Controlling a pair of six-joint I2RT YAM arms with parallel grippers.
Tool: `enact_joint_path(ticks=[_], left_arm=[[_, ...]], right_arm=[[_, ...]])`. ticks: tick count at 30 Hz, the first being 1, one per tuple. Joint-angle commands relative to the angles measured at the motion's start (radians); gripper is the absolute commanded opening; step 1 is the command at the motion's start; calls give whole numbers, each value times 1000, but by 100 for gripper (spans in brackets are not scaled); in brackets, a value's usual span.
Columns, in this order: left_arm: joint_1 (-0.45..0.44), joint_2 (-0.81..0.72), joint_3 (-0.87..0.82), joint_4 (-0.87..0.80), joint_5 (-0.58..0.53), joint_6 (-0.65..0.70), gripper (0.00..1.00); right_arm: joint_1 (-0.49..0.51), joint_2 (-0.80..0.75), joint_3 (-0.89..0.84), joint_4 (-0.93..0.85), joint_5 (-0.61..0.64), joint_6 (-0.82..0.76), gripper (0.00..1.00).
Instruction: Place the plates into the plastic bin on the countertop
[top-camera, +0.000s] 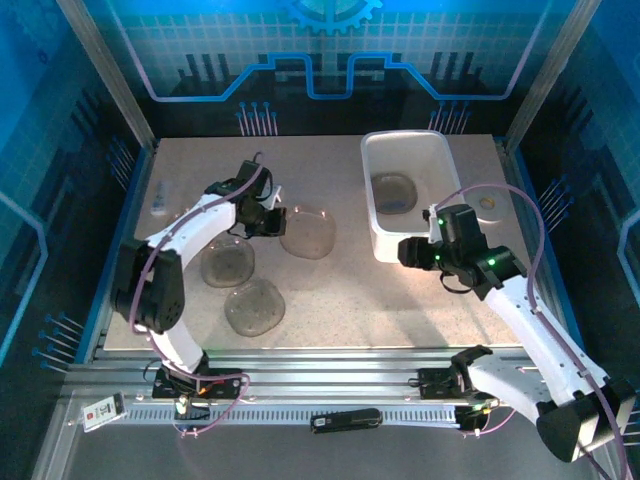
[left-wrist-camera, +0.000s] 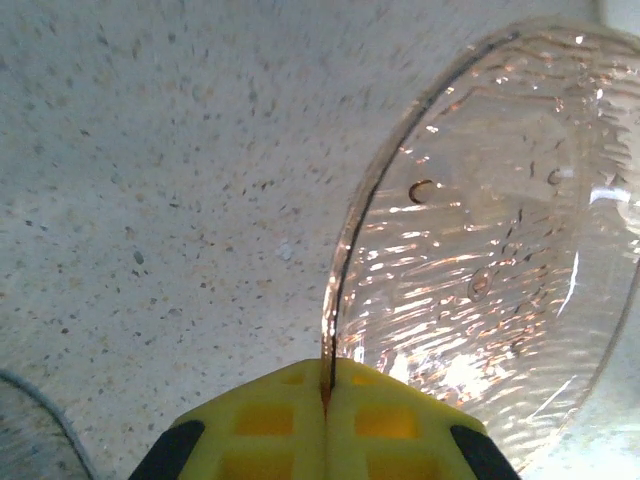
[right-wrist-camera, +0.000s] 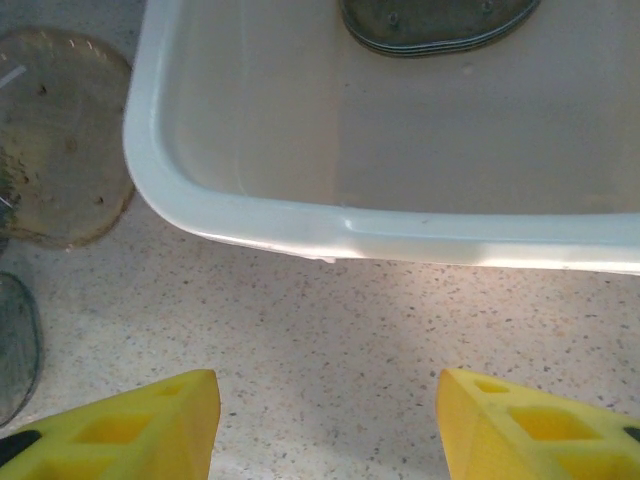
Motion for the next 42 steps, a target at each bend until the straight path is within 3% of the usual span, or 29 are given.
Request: enact_joint_path(ticks=[1, 7, 12, 24, 42], left_arm=[[-1, -97, 25, 21, 8, -85, 0], [-35, -215, 83, 12, -40, -147, 0], [-117, -281, 89, 28, -108, -187, 0], [-270, -341, 48, 86, -208, -272, 0], [-329, -332, 92, 78, -231, -257, 0]], right_arm=[[23, 18, 52, 23, -60, 40, 60], [72, 59, 147, 43, -105, 73, 60], [100, 89, 209, 99, -131, 94, 60], [120, 140, 266, 151, -121, 109, 52], [134, 177, 206, 255, -97, 161, 37]])
